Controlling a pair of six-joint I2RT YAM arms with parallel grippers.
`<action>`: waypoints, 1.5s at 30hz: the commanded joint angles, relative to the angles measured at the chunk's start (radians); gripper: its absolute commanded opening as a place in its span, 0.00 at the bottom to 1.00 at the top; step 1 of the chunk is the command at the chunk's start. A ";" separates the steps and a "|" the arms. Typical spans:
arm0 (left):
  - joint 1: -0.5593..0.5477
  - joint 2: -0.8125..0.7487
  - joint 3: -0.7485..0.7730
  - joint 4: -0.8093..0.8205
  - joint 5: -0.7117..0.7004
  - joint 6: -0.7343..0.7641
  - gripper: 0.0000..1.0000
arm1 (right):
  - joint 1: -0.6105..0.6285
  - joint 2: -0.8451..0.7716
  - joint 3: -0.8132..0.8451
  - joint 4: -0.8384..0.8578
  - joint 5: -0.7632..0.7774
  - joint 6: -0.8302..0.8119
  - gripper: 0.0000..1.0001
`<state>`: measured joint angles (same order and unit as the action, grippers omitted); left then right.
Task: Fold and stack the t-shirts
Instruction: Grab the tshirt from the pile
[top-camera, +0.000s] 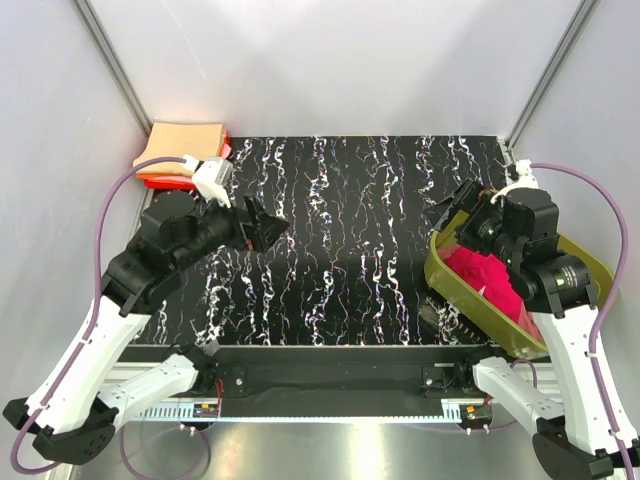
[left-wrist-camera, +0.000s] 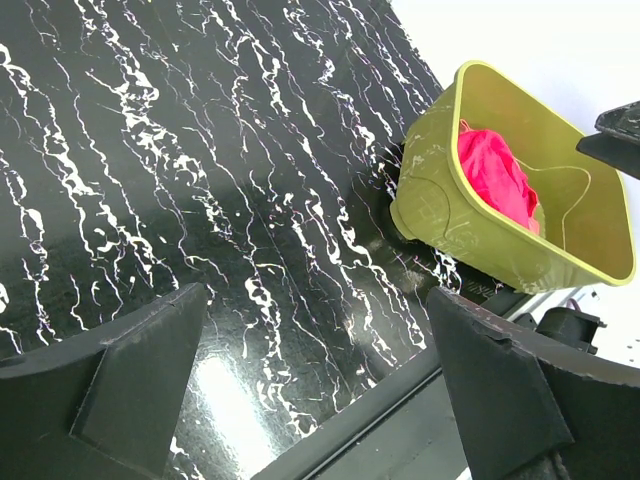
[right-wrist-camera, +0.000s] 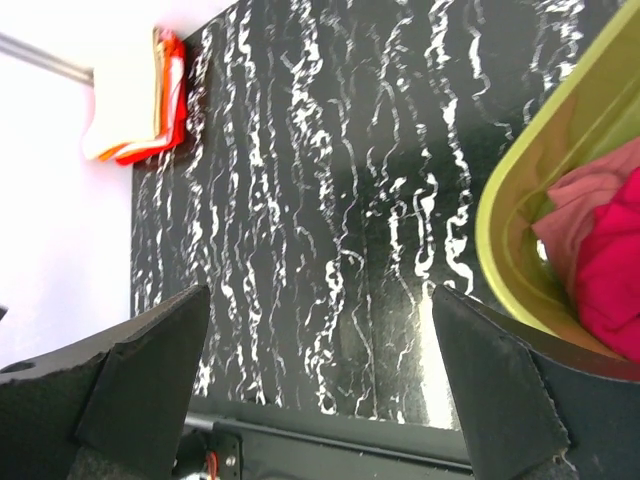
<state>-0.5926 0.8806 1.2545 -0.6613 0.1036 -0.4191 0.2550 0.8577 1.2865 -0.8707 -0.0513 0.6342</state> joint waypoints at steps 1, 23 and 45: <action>-0.004 -0.008 -0.007 0.015 -0.013 0.014 0.99 | -0.002 -0.011 0.031 -0.008 0.105 0.008 1.00; -0.004 0.050 -0.118 0.000 0.082 -0.050 0.99 | -0.434 0.441 -0.103 0.045 0.613 -0.022 0.78; -0.004 0.113 -0.104 -0.037 0.065 -0.057 0.99 | -0.592 0.544 -0.309 0.263 0.472 0.027 0.40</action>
<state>-0.5926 1.0035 1.1305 -0.7162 0.1791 -0.4980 -0.3344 1.4315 0.9752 -0.6540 0.4038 0.6609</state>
